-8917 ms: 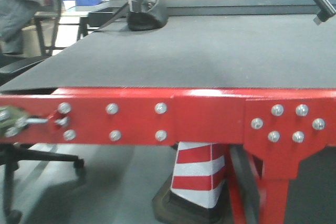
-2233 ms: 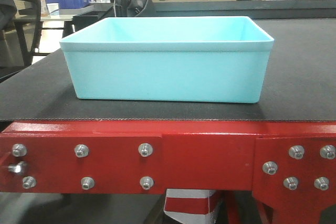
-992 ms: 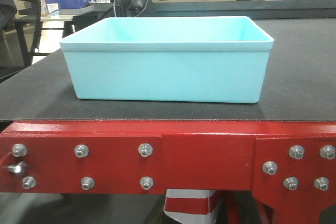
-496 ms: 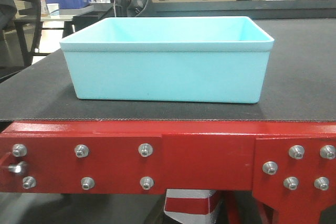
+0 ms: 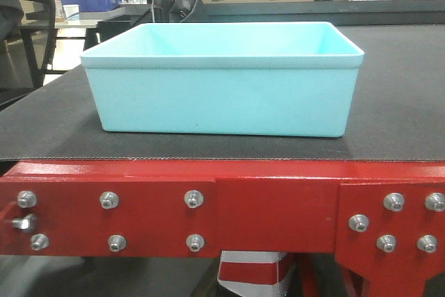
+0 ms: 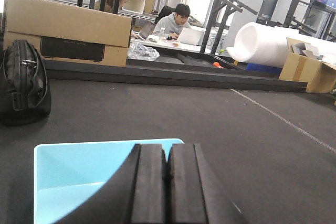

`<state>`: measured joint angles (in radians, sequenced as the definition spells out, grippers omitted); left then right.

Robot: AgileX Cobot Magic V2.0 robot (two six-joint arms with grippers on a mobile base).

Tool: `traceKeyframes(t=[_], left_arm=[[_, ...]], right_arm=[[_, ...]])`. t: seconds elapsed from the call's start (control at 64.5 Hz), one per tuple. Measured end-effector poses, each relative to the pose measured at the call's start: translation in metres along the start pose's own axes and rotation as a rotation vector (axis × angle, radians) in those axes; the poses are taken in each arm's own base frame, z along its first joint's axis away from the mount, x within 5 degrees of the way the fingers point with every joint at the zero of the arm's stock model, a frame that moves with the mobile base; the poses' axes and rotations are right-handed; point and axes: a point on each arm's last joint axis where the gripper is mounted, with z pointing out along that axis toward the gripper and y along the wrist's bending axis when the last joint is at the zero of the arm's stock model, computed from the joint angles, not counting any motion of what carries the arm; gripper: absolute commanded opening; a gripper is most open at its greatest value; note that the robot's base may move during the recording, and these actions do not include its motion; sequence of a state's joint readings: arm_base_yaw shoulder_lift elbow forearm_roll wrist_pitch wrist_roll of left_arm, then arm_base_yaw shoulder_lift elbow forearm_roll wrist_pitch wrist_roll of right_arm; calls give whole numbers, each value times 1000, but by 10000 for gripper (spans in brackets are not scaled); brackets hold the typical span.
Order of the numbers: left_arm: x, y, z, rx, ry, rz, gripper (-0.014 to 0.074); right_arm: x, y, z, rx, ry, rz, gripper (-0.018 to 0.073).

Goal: Fetch blue bin and place on conveyor start

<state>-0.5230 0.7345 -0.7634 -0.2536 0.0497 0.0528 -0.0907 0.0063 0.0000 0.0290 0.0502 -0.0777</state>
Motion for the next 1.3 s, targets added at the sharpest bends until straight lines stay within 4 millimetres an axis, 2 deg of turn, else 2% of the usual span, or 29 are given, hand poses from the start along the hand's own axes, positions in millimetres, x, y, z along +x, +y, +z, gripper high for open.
traceKeyframes(t=[1.07,1.225,1.303], left_arm=[[0,0,0,-1,-4,7,-110],[9,10,-14,-54,-43,167,-110],[24,23,-26,-135,-43,205,-110]], right_arm=[[-1,0,0,-2,-12,4,-166],[-1,0,0,-2,-12,4,-166],[-1,0,0,-2,-12,4,-166]])
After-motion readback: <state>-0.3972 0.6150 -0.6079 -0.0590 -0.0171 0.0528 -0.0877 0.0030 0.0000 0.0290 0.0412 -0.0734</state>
